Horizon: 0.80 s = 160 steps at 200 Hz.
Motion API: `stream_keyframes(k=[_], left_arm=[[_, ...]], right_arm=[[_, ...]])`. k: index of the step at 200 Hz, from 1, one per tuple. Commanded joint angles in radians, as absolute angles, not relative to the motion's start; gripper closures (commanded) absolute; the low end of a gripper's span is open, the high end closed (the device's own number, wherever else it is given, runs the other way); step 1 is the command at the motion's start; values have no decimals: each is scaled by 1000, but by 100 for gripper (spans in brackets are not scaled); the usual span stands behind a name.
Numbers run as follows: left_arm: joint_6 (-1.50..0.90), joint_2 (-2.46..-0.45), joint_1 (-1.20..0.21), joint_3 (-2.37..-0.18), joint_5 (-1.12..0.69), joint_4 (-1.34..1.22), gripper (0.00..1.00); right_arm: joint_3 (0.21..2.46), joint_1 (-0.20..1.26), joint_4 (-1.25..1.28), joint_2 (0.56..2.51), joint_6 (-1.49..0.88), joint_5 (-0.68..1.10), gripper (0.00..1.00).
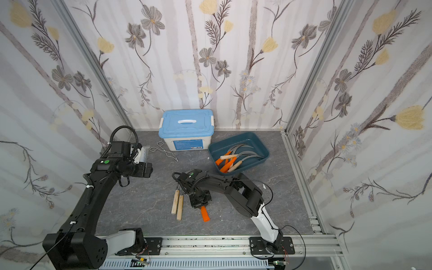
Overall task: Put small sickles into storage boxes
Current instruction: Pick up the sickle at the center of the board.
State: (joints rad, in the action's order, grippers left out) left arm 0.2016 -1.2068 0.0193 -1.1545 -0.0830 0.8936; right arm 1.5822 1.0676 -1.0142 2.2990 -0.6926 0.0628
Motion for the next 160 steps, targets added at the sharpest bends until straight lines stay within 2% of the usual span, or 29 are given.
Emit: stream_keyframes(k=[1,29,160], left_arm=[[196,-1201,20,-1153,-91,882,0],[196,-1202,20,-1153,-89,881,0],[195,-1198,20,-1147,-89,877,0]], right_arm=[[1569,1071,-996,2307,-701,40,92],[1563,1070,-1000,2283,-706,33,94],[1572,1051,-1018,2158,-733,5,95]])
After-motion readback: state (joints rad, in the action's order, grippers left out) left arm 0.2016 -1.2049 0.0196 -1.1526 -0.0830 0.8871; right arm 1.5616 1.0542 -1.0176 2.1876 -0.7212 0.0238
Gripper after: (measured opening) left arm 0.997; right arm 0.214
